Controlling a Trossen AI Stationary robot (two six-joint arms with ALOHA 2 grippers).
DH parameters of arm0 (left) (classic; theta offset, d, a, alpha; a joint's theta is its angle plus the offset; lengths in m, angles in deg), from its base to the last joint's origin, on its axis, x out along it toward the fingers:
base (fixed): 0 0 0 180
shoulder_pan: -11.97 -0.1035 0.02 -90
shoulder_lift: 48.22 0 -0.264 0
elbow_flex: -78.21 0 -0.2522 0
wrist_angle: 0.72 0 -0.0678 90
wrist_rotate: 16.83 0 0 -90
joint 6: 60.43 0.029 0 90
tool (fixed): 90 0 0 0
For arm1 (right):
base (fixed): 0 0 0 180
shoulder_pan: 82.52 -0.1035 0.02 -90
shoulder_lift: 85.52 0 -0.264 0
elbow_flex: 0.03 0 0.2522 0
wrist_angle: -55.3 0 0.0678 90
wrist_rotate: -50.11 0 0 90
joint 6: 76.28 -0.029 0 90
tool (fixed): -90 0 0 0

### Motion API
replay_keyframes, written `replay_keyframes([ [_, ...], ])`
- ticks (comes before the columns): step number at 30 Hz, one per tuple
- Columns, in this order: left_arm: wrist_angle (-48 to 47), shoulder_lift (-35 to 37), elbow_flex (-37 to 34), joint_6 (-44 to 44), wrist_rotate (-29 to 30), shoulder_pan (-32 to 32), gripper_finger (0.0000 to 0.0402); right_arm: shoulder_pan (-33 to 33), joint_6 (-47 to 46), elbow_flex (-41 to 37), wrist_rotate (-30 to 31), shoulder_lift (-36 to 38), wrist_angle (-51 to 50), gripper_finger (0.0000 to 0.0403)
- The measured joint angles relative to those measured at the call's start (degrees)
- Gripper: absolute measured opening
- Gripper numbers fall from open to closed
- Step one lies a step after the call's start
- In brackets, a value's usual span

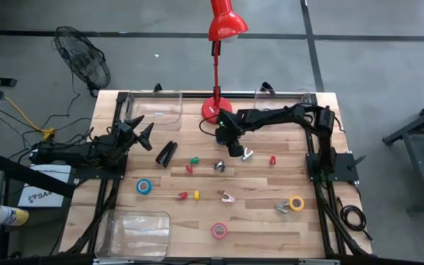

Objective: Pick and place Stapler, Stapler remover, tape
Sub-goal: Put the blue tape into the top right transparent bin

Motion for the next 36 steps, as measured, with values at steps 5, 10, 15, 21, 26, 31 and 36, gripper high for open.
replay_keyframes([
  [5,0.0,0.0,0.0,0.0,0.0,0.0,0.0254,-0.2,-1.6,0.0,0.3,-0.1,-0.7,0.0099],
  [10,0.0,0.0,0.0,0.0,0.0,0.0,0.0254,-0.3,-1.7,0.0,0.3,-0.1,-1.8,0.0042],
  [15,0.0,0.0,0.0,0.0,0.0,0.0,0.0254,-0.5,-5.7,0.0,0.5,1.0,-3.9,0.0030],
  [21,0.0,0.0,0.0,0.0,0.0,0.0,0.0254,-0.3,-12.5,3.1,2.4,5.5,-12.7,0.0030],
  [26,0.0,0.0,0.0,0.0,0.0,0.0,0.0254,1.1,-21.2,4.4,4.6,11.5,-19.9,0.0030],
  [31,0.0,0.0,0.0,0.0,0.0,0.0,0.0254,4.1,-27.9,3.7,7.6,18.3,-26.1,0.0030],
  [36,0.0,0.0,0.0,0.0,0.0,0.0,0.0254,9.1,-31.4,2.9,9.4,23.7,-32.4,0.0030],
])
